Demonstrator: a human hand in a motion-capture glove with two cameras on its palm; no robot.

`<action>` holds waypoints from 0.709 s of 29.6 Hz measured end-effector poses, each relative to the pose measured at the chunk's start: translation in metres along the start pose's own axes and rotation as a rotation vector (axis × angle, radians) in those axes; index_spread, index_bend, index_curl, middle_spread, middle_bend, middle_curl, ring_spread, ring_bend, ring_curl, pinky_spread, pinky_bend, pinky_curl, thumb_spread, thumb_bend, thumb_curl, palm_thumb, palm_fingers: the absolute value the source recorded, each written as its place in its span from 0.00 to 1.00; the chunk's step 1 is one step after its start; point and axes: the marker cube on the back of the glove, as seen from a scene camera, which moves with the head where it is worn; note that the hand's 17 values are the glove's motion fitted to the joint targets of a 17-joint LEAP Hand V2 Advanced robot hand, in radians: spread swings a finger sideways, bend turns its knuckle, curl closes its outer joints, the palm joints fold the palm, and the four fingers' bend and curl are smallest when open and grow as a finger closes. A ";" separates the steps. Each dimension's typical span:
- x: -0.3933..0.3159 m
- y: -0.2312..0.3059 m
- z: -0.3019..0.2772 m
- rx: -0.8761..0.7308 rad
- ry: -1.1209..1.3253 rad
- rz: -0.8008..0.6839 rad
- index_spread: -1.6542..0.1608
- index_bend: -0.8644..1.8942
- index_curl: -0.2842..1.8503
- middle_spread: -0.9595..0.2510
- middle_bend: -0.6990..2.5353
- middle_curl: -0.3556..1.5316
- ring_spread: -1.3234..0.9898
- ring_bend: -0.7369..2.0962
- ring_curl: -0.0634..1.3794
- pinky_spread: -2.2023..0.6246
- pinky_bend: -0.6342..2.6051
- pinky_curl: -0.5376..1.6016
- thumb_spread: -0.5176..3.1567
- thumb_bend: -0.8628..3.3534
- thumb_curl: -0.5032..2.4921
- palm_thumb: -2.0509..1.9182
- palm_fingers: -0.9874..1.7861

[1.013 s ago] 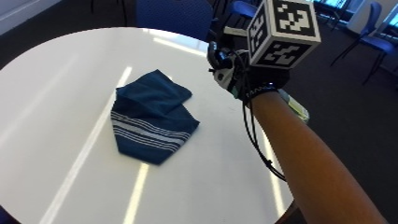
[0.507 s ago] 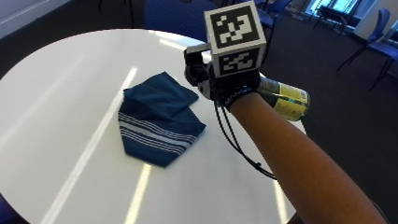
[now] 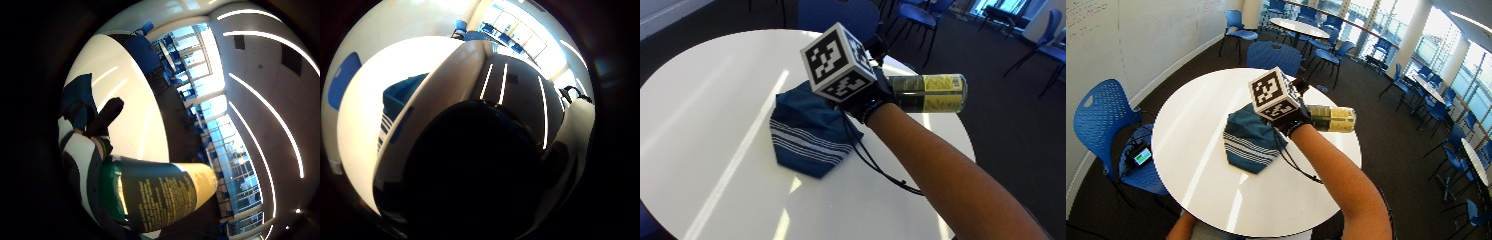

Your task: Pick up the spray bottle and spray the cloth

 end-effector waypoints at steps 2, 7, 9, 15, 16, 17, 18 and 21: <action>-0.004 -0.001 -0.001 0.020 0.072 -0.025 0.78 0.50 0.40 0.62 0.41 0.45 0.49 0.46 0.34 0.70 0.30 0.43 0.27 0.20 0.46 0.73 0.86; -0.013 0.001 0.000 0.057 0.189 -0.074 0.77 0.50 0.40 0.62 0.41 0.45 0.49 0.46 0.34 0.70 0.30 0.43 0.27 0.20 0.46 0.73 0.86; -0.016 0.005 0.002 0.067 0.232 -0.087 0.78 0.50 0.40 0.62 0.41 0.45 0.49 0.46 0.34 0.70 0.30 0.43 0.27 0.20 0.46 0.73 0.86; -0.024 0.015 0.012 0.073 0.308 -0.125 0.77 0.51 0.40 0.63 0.41 0.45 0.49 0.46 0.34 0.70 0.30 0.43 0.27 0.20 0.46 0.73 0.86; -0.026 0.016 0.013 0.073 0.318 -0.135 0.77 0.51 0.40 0.63 0.41 0.45 0.49 0.46 0.34 0.70 0.30 0.43 0.27 0.20 0.46 0.73 0.86; -0.028 0.017 0.013 0.075 0.328 -0.145 0.77 0.51 0.40 0.63 0.41 0.45 0.49 0.46 0.34 0.70 0.30 0.43 0.26 0.20 0.46 0.73 0.86; -0.031 0.018 0.014 0.077 0.338 -0.155 0.77 0.51 0.40 0.63 0.41 0.45 0.49 0.46 0.34 0.70 0.30 0.43 0.26 0.20 0.46 0.73 0.86; -0.037 0.021 0.014 0.085 0.354 -0.176 0.77 0.51 0.40 0.63 0.41 0.45 0.49 0.46 0.34 0.70 0.30 0.43 0.26 0.20 0.46 0.73 0.86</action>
